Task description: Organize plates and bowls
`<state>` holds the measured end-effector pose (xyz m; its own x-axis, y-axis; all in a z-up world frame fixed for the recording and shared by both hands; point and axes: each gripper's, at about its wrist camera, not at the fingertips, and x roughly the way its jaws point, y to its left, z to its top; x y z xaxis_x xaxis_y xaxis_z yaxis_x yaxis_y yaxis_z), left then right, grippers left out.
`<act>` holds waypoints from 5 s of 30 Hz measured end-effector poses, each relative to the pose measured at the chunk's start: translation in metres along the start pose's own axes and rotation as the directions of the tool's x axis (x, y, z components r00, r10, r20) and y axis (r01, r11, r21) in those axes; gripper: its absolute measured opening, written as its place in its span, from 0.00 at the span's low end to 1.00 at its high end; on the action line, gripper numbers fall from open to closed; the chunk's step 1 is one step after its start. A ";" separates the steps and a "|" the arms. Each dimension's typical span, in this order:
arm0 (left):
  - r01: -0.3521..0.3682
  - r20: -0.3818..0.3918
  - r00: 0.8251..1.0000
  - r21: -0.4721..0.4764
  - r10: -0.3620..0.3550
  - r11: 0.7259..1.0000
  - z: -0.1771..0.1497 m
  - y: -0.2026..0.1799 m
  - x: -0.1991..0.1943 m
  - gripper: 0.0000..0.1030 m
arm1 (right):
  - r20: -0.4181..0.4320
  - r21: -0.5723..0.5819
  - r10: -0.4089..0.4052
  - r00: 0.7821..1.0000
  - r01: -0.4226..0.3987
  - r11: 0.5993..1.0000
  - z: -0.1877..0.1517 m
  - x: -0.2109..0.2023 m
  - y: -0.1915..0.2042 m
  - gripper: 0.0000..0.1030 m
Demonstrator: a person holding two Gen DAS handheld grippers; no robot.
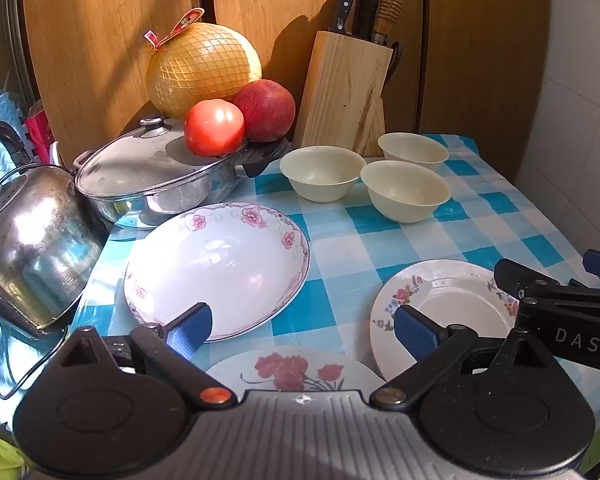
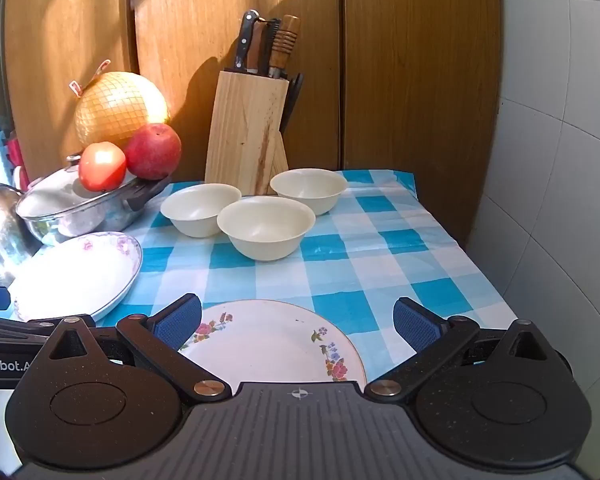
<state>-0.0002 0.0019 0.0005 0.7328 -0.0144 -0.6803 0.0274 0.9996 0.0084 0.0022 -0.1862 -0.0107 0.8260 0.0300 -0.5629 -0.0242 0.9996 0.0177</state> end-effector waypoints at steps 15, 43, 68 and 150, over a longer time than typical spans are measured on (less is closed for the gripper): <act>-0.019 -0.007 1.000 0.012 0.019 1.000 -0.003 0.000 0.002 0.91 | -0.001 -0.003 -0.002 1.000 0.002 1.000 -0.001 0.001 0.000 1.00; -0.045 -0.006 0.999 -0.025 0.045 0.999 -0.019 0.026 -0.017 0.91 | -0.002 -0.055 0.073 0.997 -0.073 0.996 -0.004 -0.007 0.021 1.00; -0.092 -0.099 0.991 -0.055 0.086 0.994 -0.060 0.063 -0.020 0.91 | -0.113 -0.131 0.197 0.974 -0.211 0.969 -0.041 -0.025 0.053 1.00; 0.000 -0.227 0.973 -0.117 -0.026 0.993 -0.073 0.067 0.015 0.79 | -0.283 -0.045 0.427 0.859 -0.457 0.888 -0.071 -0.007 0.062 0.43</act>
<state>-0.0369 0.0701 -0.0630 0.5580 -0.0346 -0.8291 -0.0524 0.9957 -0.0768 -0.0454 -0.1248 -0.0641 0.5393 0.4532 -0.7097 -0.4243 0.8743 0.2358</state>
